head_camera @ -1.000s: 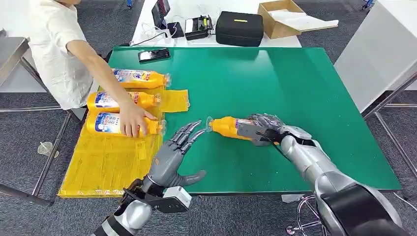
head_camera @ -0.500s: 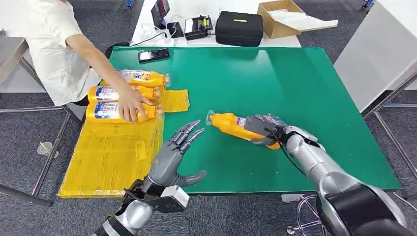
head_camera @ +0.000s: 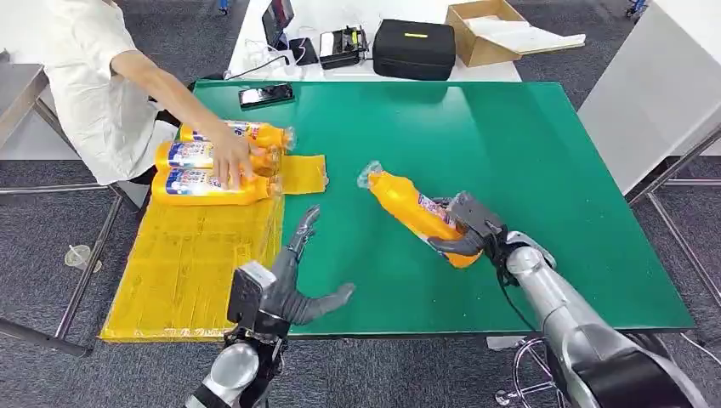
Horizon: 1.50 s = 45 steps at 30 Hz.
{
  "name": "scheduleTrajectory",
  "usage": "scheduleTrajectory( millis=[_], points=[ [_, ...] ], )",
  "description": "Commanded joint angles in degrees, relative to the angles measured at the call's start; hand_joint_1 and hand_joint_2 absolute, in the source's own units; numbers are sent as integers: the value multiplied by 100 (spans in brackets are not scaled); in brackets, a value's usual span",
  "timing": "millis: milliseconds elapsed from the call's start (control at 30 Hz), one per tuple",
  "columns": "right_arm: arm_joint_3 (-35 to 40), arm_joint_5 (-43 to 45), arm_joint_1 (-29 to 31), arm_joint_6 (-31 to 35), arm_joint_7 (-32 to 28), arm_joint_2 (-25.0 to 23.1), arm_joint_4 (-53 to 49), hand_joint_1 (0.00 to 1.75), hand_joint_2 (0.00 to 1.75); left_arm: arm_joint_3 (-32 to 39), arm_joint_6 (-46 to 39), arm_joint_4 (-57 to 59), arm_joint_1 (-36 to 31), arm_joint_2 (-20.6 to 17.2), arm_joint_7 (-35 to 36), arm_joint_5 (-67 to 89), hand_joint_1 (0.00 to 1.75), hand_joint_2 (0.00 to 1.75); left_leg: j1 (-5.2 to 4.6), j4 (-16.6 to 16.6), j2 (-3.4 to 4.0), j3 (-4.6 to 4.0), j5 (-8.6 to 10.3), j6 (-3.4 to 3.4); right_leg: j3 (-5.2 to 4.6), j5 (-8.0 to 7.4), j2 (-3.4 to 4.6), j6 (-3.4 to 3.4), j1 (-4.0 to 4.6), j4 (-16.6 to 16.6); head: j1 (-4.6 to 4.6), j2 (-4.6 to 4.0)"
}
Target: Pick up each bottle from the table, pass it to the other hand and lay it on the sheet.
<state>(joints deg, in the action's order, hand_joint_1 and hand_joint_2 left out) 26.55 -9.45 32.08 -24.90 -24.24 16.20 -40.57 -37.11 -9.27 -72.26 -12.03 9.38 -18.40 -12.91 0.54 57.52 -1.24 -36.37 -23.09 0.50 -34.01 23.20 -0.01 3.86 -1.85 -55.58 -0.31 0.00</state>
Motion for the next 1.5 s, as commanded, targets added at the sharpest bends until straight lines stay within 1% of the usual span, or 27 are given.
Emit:
scheduleTrajectory(
  millis=[33, 100, 133, 167, 200, 300, 333, 367, 400, 433, 500, 567, 633, 667, 733, 767, 833, 867, 1000, 1067, 1167, 1233, 1267, 1367, 1433, 1467, 1500],
  points=[
    [-222, 1340, -718, -544, 63, -658, -1679, 175, 175, 396, 36, 1706, -373, 400, 305, -1968, 0, 175, 5, -5, 23, 14, -4, -4, 6, -2, 17, -16, 10, 5, 0, 0],
    [-68, 1740, -798, -731, 70, -651, -1857, 175, 175, 181, 54, 1748, -435, 281, 184, -1970, 0, 175, 8, 1, 36, 37, -17, -6, 25, 8, 24, -33, 19, 1, -2, 0],
    [-44, 1837, -823, -775, 33, -678, -1885, 175, 175, 151, 220, 1720, -415, 251, 247, -2081, 0, 175, 4, -4, 18, 13, -2, -4, 0, 1, 10, -16, 12, 3, -2, 0],
    [1, 1851, -825, -785, 22, -709, -1882, 175, 175, 110, 374, 1708, -406, 212, 340, -2166, 0, 175, 7, -1, 21, 31, -11, -4, 19, 10, 7, -27, 17, 2, 0, 0],
    [50, 1854, -812, -782, 0, -763, -1841, 175, 175, 87, 470, 1669, -379, 179, 322, -2201, 0, 175, 12, -2, 17, 20, -5, -3, 9, 5, 6, -20, 15, 4, 0, 0],
    [202, 1862, -821, -913, -16, -840, -1754, 173, 175, 68, 484, 1549, -364, 197, 211, -2181, 0, 175, 11, 0, 30, 27, -12, -2, 14, 7, 19, -21, 13, 3, -2, 0],
    [289, 1827, -806, -950, -58, -830, -1711, 169, 175, 53, 467, 1534, -385, 208, 187, -2166, 0, 175, 9, -2, 19, 16, -5, -2, 6, 4, 11, -15, 10, 3, 0, 0],
    [440, 1764, -818, -1019, -124, -846, -1639, 164, 175, 3, 461, 1515, -426, 226, 159, -2109, 0, 175, 14, 6, 36, 44, -23, -2, 34, 16, 19, -33, 19, 1, 0, 0],
    [506, 1745, -839, -1028, -140, -886, -1584, 155, 175, -18, 479, 1496, -430, 229, 153, -2093, 0, 175, 11, 0, 18, 17, -6, -3, 9, 6, 8, -20, 11, 3, 0, 0],
    [533, 1728, -848, -1012, -162, -900, -1560, 155, 175, -18, 482, 1486, -427, 232, 153, -2092, 0, 175, 13, 4, 25, 29, -15, -4, 21, 11, 12, -29, 15, 0, -2, 0],
    [679, 1642, -853, -990, -208, -932, -1459, 147, 175, -31, 542, 1401, -391, 220, 66, -2030, 0, 175, 11, -1, 15, 17, -6, -4, 10, 5, 6, -21, 11, 5, 0, 0],
    [859, 1471, -893, -844, -219, -998, -1308, 157, 175, -36, 475, 1139, -299, 229, -143, -1811, 0, 175, 11, 1, 22, 26, -12, -4, 18, 9, 11, -26, 12, 3, 0, 0],
    [997, 1384, -907, -754, -282, -1047, -1142, 159, 175, -53, 389, 828, -211, 234, -239, -1646, 0, 175, 9, -2, 14, 11, -4, -3, 3, 4, 7, -16, 9, 4, 0, 0],
    [1006, 1381, -913, -744, -289, -1061, -1125, 159, 175, -62, 371, 798, -209, 240, -228, -1629, 0, 175, 12, 2, 24, 27, -14, -4, 18, 10, 12, -26, 14, 3, 0, 0],
    [1006, 1381, -913, -744, -289, -1061, -1125, 159, 175, -62, 371, 798, -209, 240, -228, -1629, 0, 175, 9, -2, 16, 11, -4, -3, 3, 4, 8, -15, 8, 4, -2, 0],
    [1007, 1379, -909, -751, -300, -1047, -1122, 159, 175, -62, 359, 780, -209, 240, -220, -1623, 0, 175, 11, 1, 22, 24, -12, -3, 16, 9, 11, -23, 12, 3, 0, 0],
    [1030, 1354, -875, -721, -292, -1042, -1047, 171, 175, -90, 392, 682, -212, 192, -226, -1593, 0, 175, 7, -2, 14, 12, -5, -2, 5, 5, 5, -17, 7, 3, 0, 0],
    [1023, 1358, -875, -696, -302, -1055, -951, 173, 175, -113, 429, 581, -194, 168, -224, -1582, 0, 175, 11, 3, 23, 24, -13, -2, 16, 9, 12, -24, 13, 2, 0, 0],
    [1054, 1219, -793, -528, -351, -1058, -637, 175, 175, -178, 494, 380, -137, 102, -187, -1538, 0, 175, 9, -1, 19, 17, -7, -2, 10, 5, 10, -20, 9, 4, 0, 0],
    [1195, 882, -622, -318, -446, -1147, -405, 175, 175, -154, 491, 528, -224, 122, 34, -1638, 0, 175, 9, 0, 24, 27, -13, -3, 19, 10, 12, -26, 11, 3, 0, 0],
    [1367, 590, -513, -145, -485, -1315, -381, 175, 175, -64, 477, 883, -382, 231, 203, -1859, 0, 175, 6, -2, 16, 5, -1, -3, -3, 1, 10, -14, 5, 2, 0, 0],
    [1525, 413, -441, -6, -502, -1406, -432, 175, 175, -19, 793, 1122, -464, 256, 586, -2334, 0, 175, 8, -1, 21, 9, -3, -4, 0, 1, 13, -17, 8, 1, 0, 0],
    [1646, 283, -347, 69, -542, -1483, -433, 175, 175, -46, 1049, 1314, -558, 197, 783, -2609, 0, 175, 12, 3, 36, 26, -13, -5, 13, 7, 24, -29, 15, 0, 0, 0],
    [1687, 225, -288, 139, -558, -1542, -444, 175, 175, -50, 1094, 1451, -617, 183, 718, -2651, 0, 175, 7, -3, 22, 7, -1, -4, -5, 0, 15, -15, 7, 1, 0, 0],
    [1687, 228, -292, 135, -561, -1524, -443, 175, 175, -63, 1100, 1487, -635, 194, 704, -2657, 0, 175, 11, 2, 39, 33, -15, -4, 19, 9, 25, -31, 14, -1, 2, 0],
    [1687, 229, -297, 133, -563, -1515, -439, 175, 175, -66, 1100, 1488, -636, 196, 704, -2657, 0, 175, 7, -3, 19, 4, 1, -4, -7, 0, 13, -11, 6, 0, -2, 0],
    [1687, 230, -301, 128, -567, -1506, -437, 175, 175, -70, 1099, 1486, -636, 200, 704, -2657, 0, 175, 8, -1, 23, 15, -6, -3, 5, 5, 13, -19, 8, 0, -2, 0]
  ],
)
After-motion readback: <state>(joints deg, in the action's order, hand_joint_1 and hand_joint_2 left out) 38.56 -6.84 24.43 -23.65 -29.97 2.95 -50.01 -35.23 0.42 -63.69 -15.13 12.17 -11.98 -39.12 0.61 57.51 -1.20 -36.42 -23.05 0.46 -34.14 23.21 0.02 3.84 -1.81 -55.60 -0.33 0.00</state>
